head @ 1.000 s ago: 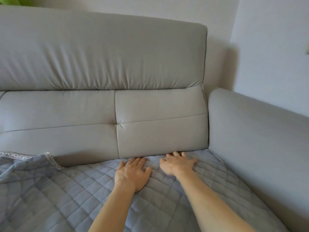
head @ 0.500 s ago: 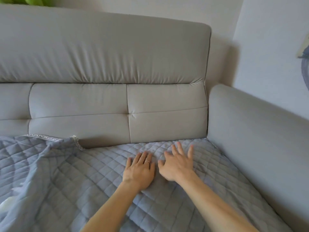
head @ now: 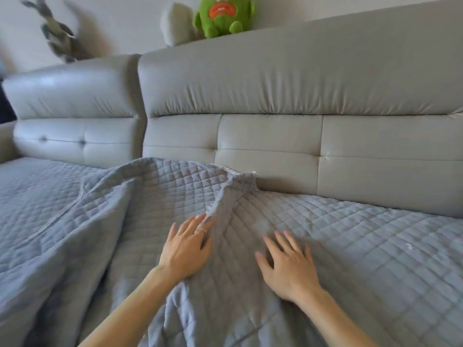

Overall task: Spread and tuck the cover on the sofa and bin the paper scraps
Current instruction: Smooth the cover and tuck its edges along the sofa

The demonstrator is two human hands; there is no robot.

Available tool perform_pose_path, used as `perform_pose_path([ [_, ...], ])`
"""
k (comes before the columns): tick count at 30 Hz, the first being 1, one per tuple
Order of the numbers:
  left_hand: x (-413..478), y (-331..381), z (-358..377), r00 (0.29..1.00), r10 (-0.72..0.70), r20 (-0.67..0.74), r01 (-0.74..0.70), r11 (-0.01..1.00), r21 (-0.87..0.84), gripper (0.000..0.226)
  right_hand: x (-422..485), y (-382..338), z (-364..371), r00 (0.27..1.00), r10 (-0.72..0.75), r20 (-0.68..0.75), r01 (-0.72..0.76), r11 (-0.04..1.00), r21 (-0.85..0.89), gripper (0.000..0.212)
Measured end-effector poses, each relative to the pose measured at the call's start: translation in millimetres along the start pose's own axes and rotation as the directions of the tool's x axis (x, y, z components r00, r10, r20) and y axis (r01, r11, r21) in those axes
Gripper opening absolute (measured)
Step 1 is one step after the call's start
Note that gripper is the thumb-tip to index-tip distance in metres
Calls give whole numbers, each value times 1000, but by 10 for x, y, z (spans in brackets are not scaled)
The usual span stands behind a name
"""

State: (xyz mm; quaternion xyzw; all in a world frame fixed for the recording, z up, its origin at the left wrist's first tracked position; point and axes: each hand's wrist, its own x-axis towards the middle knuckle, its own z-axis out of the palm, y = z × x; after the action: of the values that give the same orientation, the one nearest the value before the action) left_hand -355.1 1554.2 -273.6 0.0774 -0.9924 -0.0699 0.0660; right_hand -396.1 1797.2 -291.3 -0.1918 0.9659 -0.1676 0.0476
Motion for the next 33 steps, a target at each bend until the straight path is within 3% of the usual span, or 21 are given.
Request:
perform_pose_path([
  [3,-380,-566,-214,976,-218,-23,216,974,-67,52,-11,-574,121,990,-141,0,141,987,75,66],
  [7,-843,-1058,-288,926,-372,63,371,928,25,51,20,-1122,269,955,-292,43,287,952,102,68],
  [10,-1150,-1252,-170,877,-441,190,462,883,-85,49,-23,-1261,373,953,-288,97,275,953,125,69],
  [13,-1255,-1337,-202,875,-430,222,463,876,-131,56,-70,-1311,364,957,-271,100,255,956,148,70],
  [18,-1053,-1397,-493,888,-451,88,459,872,-168,45,53,-1445,244,951,-310,4,306,938,161,71],
  [22,-899,-1761,-752,922,-376,-98,377,926,-5,38,162,-1663,281,943,-331,-19,331,934,137,69],
  [24,-850,-2002,-864,923,-347,-165,370,919,135,45,249,-1806,277,941,-339,-24,339,934,114,70],
  [27,-824,-2509,-929,842,-532,-90,539,833,126,66,441,-2166,307,935,-355,-17,355,934,47,79],
  [29,-734,-2884,-976,769,-638,-28,634,768,-92,78,580,-2466,357,937,-349,23,348,937,37,78],
  [31,-630,-3208,-1002,742,-670,7,655,723,-221,83,696,-2738,448,942,-326,76,323,945,49,73],
  [33,-598,-3479,-983,717,-697,11,692,711,-129,74,789,-2970,556,948,-288,135,281,957,66,74],
])
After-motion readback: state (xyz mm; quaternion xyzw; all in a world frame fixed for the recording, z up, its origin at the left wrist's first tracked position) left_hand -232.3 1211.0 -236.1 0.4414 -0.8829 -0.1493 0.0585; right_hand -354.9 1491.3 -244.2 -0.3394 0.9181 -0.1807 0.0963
